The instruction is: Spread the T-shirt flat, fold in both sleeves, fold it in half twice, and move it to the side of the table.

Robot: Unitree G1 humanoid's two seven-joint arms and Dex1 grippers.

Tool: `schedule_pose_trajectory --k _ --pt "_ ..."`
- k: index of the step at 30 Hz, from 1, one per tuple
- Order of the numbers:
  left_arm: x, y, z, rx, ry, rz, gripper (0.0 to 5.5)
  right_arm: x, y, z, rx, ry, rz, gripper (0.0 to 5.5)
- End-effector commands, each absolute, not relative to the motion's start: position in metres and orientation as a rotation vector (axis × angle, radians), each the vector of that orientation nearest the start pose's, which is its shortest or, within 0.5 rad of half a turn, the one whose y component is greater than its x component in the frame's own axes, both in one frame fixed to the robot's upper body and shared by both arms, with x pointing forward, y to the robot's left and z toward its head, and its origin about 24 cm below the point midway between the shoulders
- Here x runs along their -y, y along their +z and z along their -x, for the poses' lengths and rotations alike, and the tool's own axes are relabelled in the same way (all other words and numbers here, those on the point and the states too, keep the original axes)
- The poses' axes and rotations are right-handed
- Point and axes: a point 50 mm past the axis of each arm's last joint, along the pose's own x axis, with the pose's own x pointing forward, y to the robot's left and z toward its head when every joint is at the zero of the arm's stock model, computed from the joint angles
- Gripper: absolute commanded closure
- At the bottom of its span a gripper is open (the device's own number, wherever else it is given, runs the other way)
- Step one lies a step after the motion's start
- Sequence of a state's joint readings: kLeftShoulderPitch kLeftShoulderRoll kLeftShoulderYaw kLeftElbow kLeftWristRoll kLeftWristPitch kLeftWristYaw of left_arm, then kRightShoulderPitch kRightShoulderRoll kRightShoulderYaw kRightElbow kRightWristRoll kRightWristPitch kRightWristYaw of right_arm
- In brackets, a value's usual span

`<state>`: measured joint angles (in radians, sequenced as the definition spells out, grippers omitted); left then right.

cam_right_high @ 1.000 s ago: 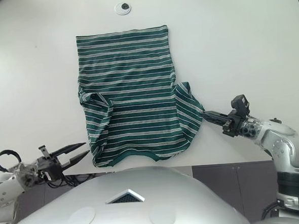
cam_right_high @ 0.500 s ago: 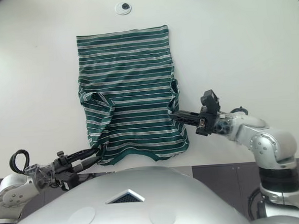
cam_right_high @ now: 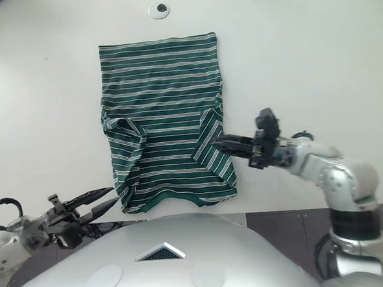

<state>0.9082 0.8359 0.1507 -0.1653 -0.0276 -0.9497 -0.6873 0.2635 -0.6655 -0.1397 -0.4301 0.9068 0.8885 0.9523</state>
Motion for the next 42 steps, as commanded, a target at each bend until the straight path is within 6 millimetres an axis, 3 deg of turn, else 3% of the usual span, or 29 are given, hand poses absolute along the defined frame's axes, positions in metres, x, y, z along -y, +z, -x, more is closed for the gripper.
schedule_pose_trajectory --k 1,3,6,10,12,17,23,24,37,42 --pt "-0.256 0.070 -0.052 -0.083 -1.066 -0.763 4.29 0.227 0.075 -0.152 -0.532 1.092 -0.157 4.53" --pt "-0.264 0.065 -0.054 -0.105 -1.098 -0.851 4.29 0.244 0.063 -0.143 -0.517 1.129 0.079 4.53" --pt "-0.265 0.046 -0.048 -0.167 -1.232 -0.973 3.81 0.257 0.047 -0.129 -0.502 1.241 0.371 4.31" --pt "-0.260 0.034 -0.048 -0.155 -1.305 -1.051 3.22 0.243 0.036 -0.116 -0.309 1.416 0.674 3.66" --pt "-0.254 0.029 -0.047 -0.148 -1.332 -1.066 3.22 0.232 0.032 -0.111 -0.187 1.467 0.750 3.66" --pt "-0.241 0.025 -0.051 -0.072 -1.359 -1.088 3.22 0.213 0.026 -0.102 -0.037 1.550 0.813 3.66" --pt "-0.233 0.020 -0.053 -0.047 -1.426 -1.116 3.22 0.205 0.021 -0.100 0.008 1.585 0.833 3.66" --pt "-0.233 0.019 -0.053 -0.054 -1.440 -1.125 3.36 0.205 0.019 -0.100 0.002 1.592 0.841 3.62" --pt "-0.234 0.021 -0.059 -0.061 -1.493 -1.176 5.17 0.204 0.014 -0.106 -0.026 1.587 0.858 5.50" --pt "-0.233 0.023 -0.062 -0.059 -1.492 -1.179 5.49 0.203 0.014 -0.108 -0.036 1.590 0.845 5.50"
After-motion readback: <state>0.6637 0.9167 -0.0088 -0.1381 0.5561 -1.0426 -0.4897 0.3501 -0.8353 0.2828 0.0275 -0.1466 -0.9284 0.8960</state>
